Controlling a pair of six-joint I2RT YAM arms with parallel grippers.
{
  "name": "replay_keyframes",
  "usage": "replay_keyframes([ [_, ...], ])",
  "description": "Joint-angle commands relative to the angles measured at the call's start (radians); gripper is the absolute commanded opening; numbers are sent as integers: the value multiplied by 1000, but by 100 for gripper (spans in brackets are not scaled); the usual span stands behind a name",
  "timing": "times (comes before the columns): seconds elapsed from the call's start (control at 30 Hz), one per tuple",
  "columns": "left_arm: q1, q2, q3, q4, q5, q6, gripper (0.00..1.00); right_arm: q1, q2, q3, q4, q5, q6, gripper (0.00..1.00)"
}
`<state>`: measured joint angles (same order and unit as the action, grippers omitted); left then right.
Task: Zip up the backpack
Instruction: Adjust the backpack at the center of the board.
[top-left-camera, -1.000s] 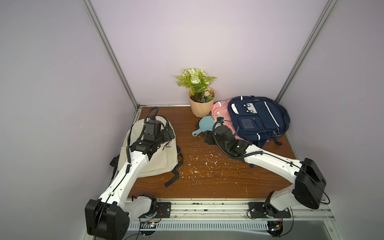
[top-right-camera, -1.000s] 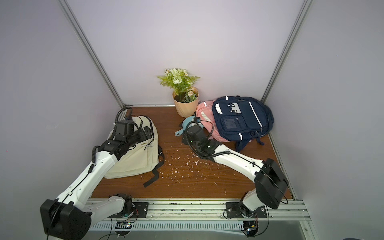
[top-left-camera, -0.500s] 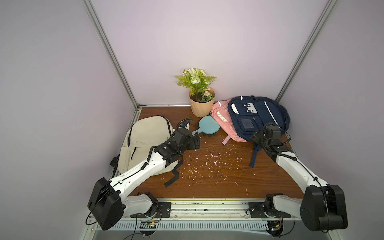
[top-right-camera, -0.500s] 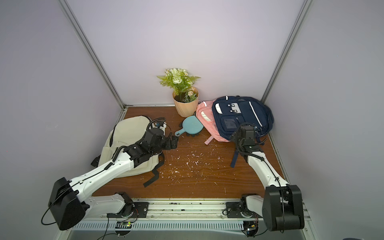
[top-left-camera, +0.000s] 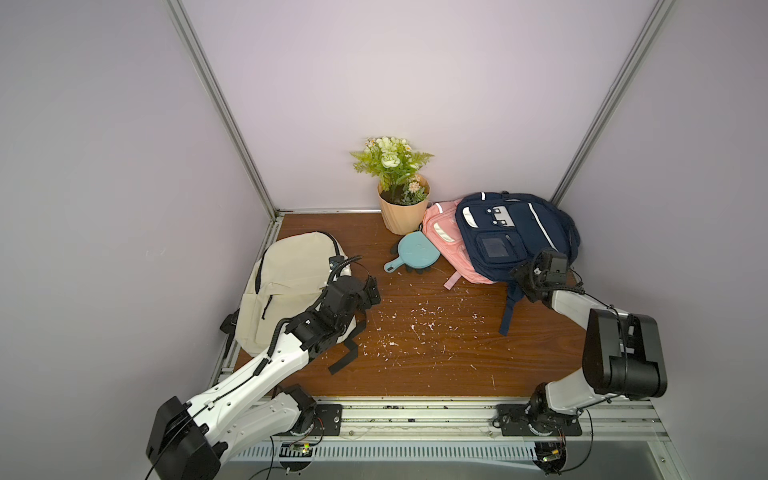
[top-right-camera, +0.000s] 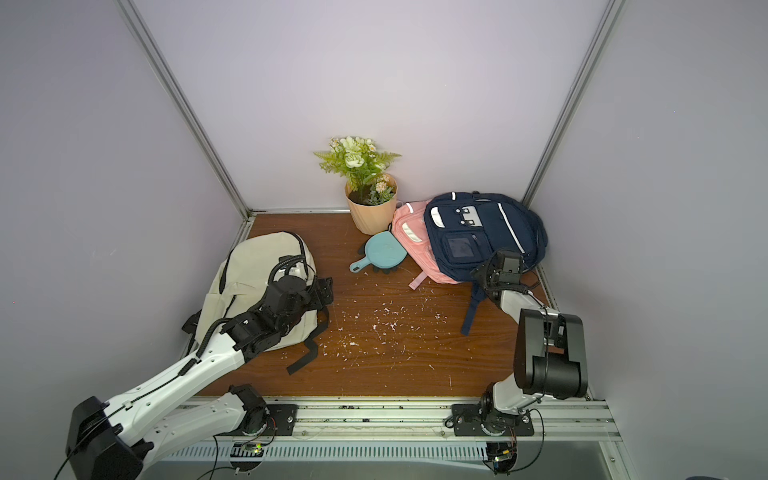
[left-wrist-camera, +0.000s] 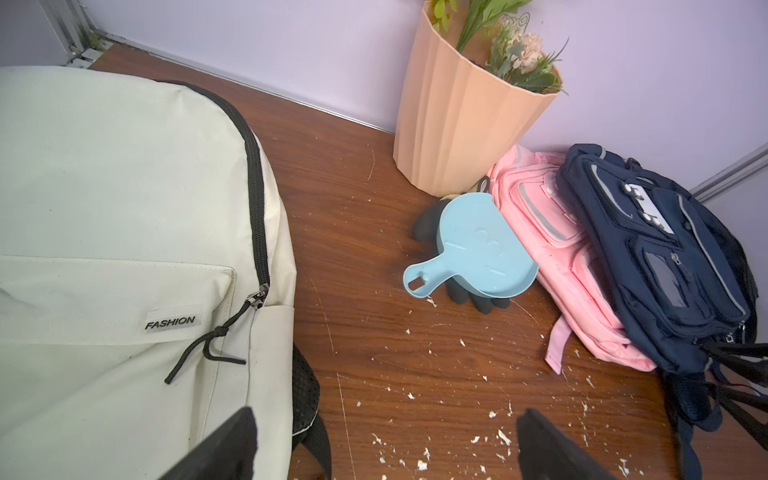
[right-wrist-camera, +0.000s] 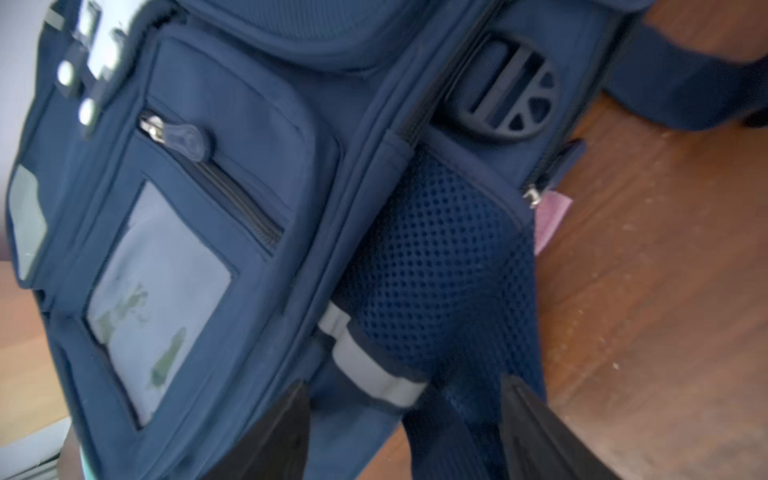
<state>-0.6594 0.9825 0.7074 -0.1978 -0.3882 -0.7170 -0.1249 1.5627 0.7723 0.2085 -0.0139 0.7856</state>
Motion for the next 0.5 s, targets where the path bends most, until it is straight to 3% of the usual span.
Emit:
replay_keyframes([
  [0.0,17,13,-18,-6,-15,-18,98,-5,48,51,99,-38,20,71],
  [0.27,18,33,-43,86,135,49,98,-5,139,70,181,-58,5,60],
  [0.43,18,33,-48,98,149,69,98,-4,128,71,183,-47,-5,22],
  [0.47,19,33,-45,97,147,70,98,-3,105,65,178,-35,-12,19],
])
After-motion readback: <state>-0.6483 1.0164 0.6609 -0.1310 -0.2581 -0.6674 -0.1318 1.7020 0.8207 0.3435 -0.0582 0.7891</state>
